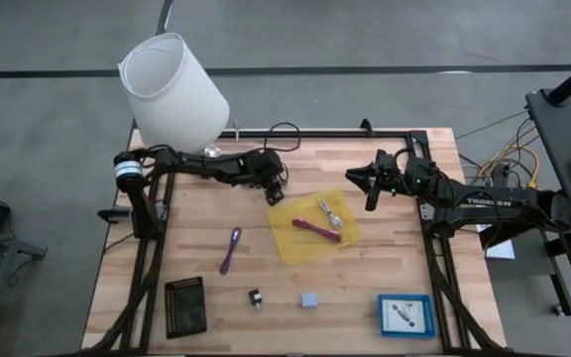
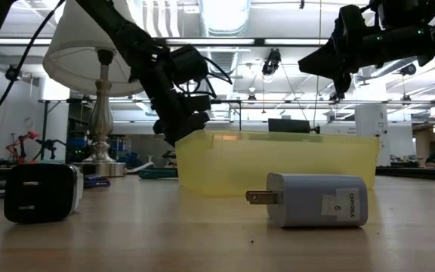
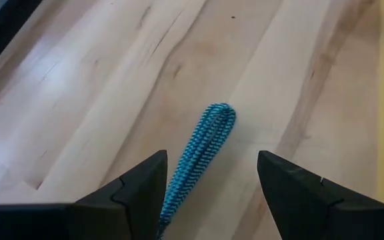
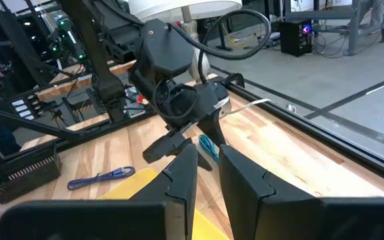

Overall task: Pick and place items into bin
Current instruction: Put the blue charger cable into the yellow bin

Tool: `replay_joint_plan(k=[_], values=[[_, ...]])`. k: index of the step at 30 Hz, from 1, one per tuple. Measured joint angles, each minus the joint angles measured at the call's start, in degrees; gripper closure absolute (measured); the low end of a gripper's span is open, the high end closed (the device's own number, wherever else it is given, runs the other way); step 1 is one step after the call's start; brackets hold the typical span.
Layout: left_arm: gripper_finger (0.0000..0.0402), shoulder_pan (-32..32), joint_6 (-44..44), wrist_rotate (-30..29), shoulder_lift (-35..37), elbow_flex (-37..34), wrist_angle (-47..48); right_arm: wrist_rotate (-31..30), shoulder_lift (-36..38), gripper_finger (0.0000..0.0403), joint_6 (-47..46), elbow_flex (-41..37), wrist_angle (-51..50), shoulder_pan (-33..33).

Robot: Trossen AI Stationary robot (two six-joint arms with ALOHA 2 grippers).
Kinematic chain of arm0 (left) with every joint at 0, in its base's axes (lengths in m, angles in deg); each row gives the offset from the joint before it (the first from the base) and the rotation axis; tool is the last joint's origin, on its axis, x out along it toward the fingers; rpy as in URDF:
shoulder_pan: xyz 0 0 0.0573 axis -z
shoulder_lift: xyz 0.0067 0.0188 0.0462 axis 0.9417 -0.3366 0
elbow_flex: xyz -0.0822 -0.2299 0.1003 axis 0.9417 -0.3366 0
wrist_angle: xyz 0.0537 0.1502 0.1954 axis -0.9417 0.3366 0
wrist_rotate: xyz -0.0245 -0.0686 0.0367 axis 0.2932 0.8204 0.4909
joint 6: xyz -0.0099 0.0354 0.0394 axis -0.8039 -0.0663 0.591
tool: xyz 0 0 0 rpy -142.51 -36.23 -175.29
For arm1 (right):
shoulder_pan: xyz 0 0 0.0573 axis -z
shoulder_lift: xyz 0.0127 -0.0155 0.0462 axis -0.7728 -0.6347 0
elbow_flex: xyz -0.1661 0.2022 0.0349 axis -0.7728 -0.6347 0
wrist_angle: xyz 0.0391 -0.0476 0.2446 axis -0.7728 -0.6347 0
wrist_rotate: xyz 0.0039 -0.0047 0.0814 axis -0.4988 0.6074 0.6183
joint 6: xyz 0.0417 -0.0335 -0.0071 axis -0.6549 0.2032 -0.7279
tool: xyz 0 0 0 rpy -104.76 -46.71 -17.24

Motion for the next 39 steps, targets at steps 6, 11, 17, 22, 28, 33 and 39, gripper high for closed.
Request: replay_joint_plan(k=[6,11,17,22,28,33,39], values=[[0.0185,-2.4,-1.4,3.1,-1.7,-1.4,0.2,0.0,0.0,0.0349,0.2,0.0,0.0,0.0],[0.0185,-2.8,-1.7,5.9,-4.4,-1.3,-0.8,0.0,0.0,0.0349,0.0,0.0,-0.3,0.0],[0.0185,-2.8,-1.8,5.9,-5.5,-0.9,-1.4,0.0,0.0,0.0349,0.0,0.0,-1.0,0.0],[0.0198,-2.9,-1.8,6.4,-5.6,-0.9,-1.4,0.0,0.0,0.0349,0.0,0.0,-1.0,0.0],[0.0275,-2.8,-2.0,7.1,-5.6,-1.0,-1.4,0.0,0.0,0.0349,0.2,0.0,-1.0,0.0],[0.0353,-2.8,-3.3,7.9,-5.6,-0.6,-1.2,0.0,0.0,0.0349,0.2,0.0,-1.0,0.0],[0.0385,-3.0,-3.3,6.8,-5.7,0.9,-0.3,0.0,0.0,0.0349,0.2,0.0,-1.0,0.0]])
